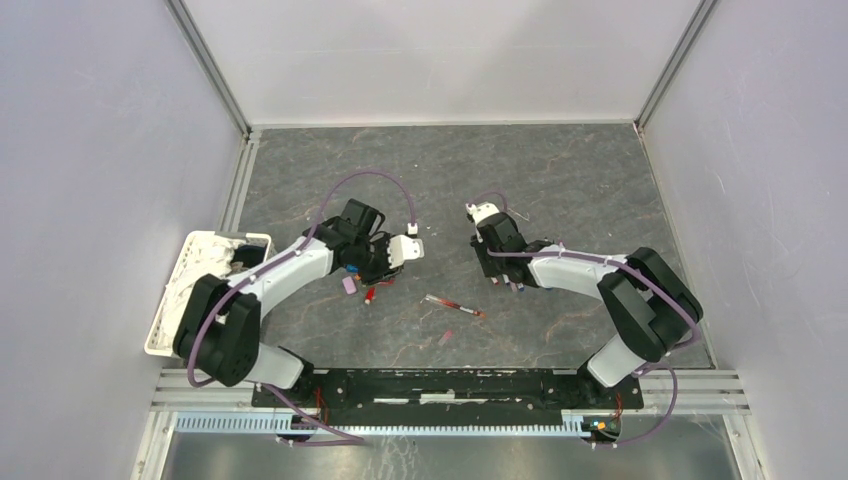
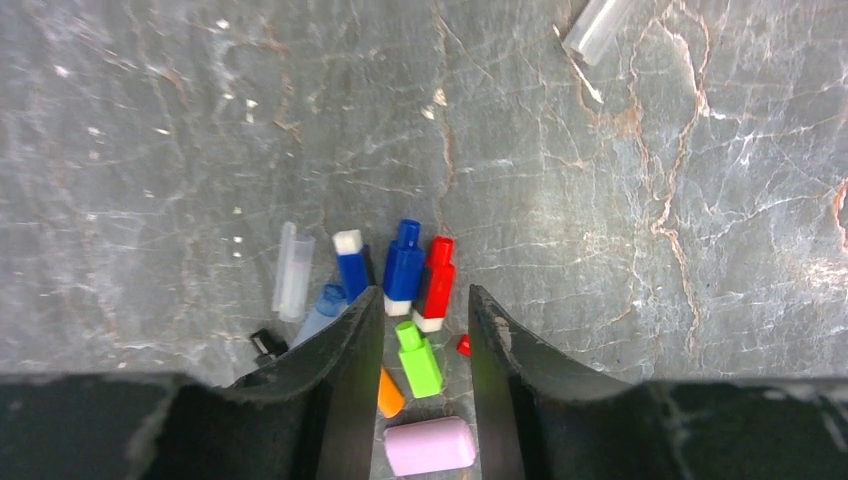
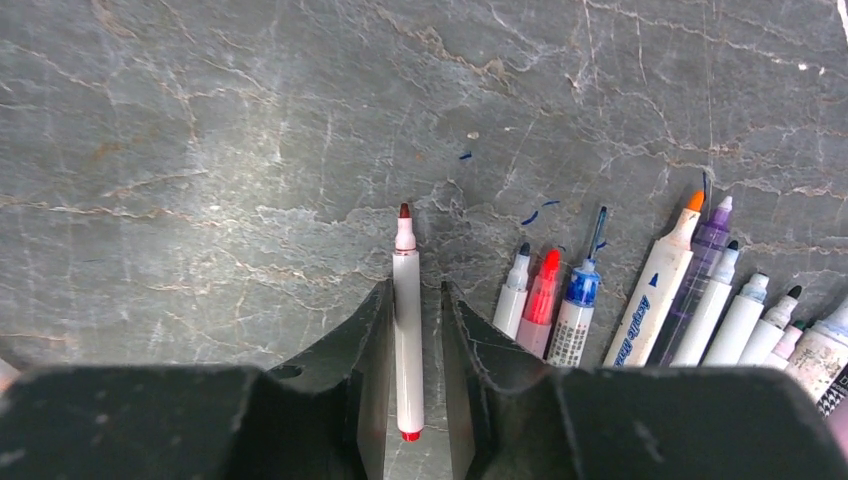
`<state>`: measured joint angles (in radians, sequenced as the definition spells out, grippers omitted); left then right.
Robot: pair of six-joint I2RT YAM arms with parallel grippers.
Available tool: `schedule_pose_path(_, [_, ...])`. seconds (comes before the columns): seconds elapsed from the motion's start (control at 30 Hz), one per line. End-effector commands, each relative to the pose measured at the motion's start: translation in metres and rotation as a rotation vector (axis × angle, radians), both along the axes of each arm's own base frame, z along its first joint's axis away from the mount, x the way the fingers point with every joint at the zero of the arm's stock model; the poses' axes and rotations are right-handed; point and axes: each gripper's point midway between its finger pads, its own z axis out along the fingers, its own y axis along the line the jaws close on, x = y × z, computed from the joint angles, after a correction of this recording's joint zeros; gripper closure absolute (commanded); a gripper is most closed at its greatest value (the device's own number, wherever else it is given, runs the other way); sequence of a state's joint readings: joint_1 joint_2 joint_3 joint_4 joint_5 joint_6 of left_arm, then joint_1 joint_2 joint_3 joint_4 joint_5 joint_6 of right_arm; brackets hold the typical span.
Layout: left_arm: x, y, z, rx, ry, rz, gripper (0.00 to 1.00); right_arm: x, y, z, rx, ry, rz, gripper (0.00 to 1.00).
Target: Open the pen caps
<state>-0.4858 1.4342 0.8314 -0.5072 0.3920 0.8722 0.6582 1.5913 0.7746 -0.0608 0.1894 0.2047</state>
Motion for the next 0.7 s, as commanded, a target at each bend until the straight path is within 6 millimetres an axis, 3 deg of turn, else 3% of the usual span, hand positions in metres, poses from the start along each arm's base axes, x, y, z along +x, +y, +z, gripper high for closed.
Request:
schedule_pose_path(0.0, [0.018,-0.008,0.046,-0.061,-0.081,0.038,0.50,0.003,-0.009,-0.005,-0.038,-0.025,-0.032,0.71])
schedule_pose_path(0.13, [0.030,-0.006,0.082,-0.092,-0.137,0.093,0.44,0.002,-0.014,0.000,-0.042,-0.044,-0.048,0.70])
schedule_pose_path(0.17, [0.034,-0.004,0.092,-0.098,-0.151,0.106,0.10,0.003,-0.016,0.002,-0.040,-0.053,-0.053,0.70])
schedule_pose_path(0.2, [0.036,-0.002,0.100,-0.102,-0.157,0.131,0.02,0.003,-0.017,0.007,-0.037,-0.066,-0.060,0.70])
schedule_pose_path(0.37, [0.049,0.020,0.132,-0.059,-0.201,0.220,0.00,0.002,-0.012,0.039,0.040,-0.158,-0.033,0.68])
schedule_pose_path(0.5, [0.055,0.038,0.151,-0.070,-0.263,0.257,0.00,-0.007,0.005,0.064,0.113,-0.207,0.068,0.58])
schedule_pose_path(0.6, [0.071,0.054,0.165,-0.073,-0.370,0.352,0.00,-0.028,0.032,0.067,0.143,-0.177,0.236,0.47])
schedule_pose_path(0.67, [0.083,0.067,0.181,-0.076,-0.458,0.438,0.00,-0.050,0.047,0.057,0.132,-0.114,0.349,0.42])
